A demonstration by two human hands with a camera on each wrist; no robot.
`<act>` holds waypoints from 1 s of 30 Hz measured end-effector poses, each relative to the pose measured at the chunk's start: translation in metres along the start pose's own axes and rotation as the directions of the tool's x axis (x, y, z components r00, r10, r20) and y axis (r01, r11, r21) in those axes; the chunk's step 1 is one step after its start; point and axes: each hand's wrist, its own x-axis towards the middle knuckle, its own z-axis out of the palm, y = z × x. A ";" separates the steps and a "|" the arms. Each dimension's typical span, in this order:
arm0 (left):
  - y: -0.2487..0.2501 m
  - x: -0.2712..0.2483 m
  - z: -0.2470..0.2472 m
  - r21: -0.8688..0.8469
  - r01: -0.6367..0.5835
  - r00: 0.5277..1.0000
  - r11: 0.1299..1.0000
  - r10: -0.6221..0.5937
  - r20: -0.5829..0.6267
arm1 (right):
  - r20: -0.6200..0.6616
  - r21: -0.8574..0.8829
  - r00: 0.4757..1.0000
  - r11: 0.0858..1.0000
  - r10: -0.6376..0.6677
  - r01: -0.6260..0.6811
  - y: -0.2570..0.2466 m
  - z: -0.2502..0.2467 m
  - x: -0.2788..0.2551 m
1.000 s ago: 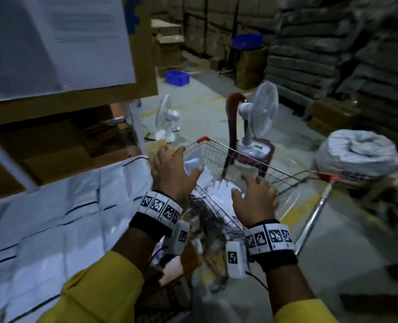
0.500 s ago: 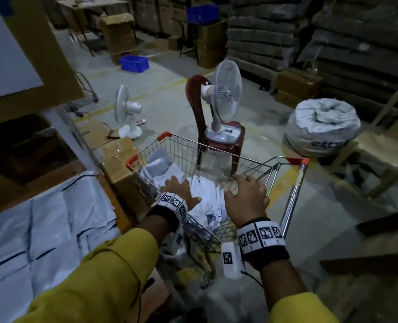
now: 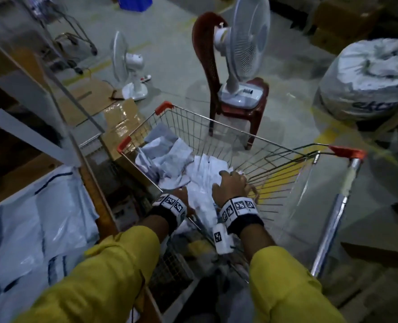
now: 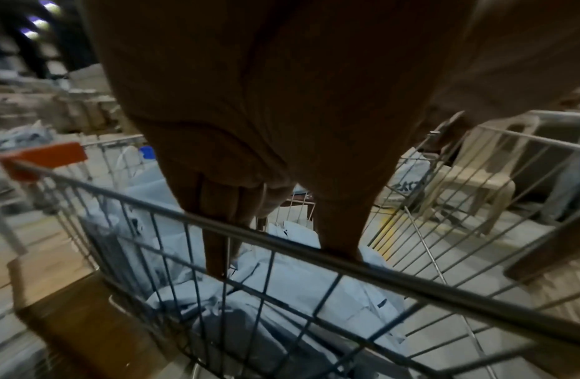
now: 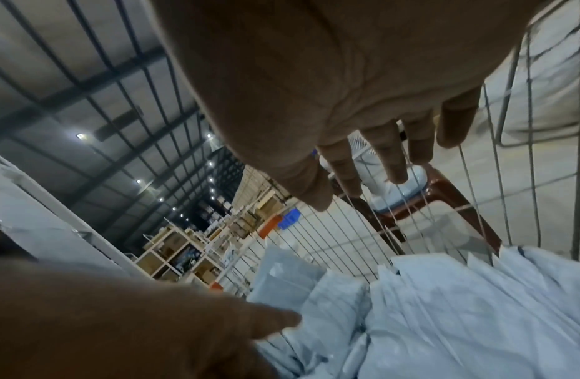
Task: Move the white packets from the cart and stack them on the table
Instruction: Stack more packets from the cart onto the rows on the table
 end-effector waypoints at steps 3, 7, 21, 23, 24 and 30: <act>-0.006 0.011 -0.005 -0.064 -0.005 0.999 0.998 0.008 0.054 | 0.074 -0.021 0.997 1.000 -0.010 0.012 -0.001 0.026 0.037; -0.015 0.019 -0.004 -0.023 0.089 0.977 0.996 -0.083 0.196 | 0.200 -0.035 0.980 0.999 0.003 0.004 0.006 0.059 0.071; -0.011 0.069 0.000 0.054 0.185 0.925 0.981 -0.192 0.327 | 0.221 -0.109 0.972 0.992 0.082 -0.058 0.060 0.138 0.107; -0.006 0.086 0.006 -0.018 0.242 0.934 0.970 -0.228 0.274 | 0.240 -0.117 0.966 0.991 0.093 -0.066 0.064 0.146 0.112; -0.002 0.094 0.009 -0.036 0.259 0.935 0.965 -0.241 0.262 | 0.248 -0.127 0.964 0.990 0.097 -0.067 0.066 0.151 0.114; 0.033 0.122 0.035 -0.075 0.287 0.893 0.955 -0.238 0.382 | 0.268 -0.183 0.963 0.983 0.038 0.013 0.076 0.164 0.137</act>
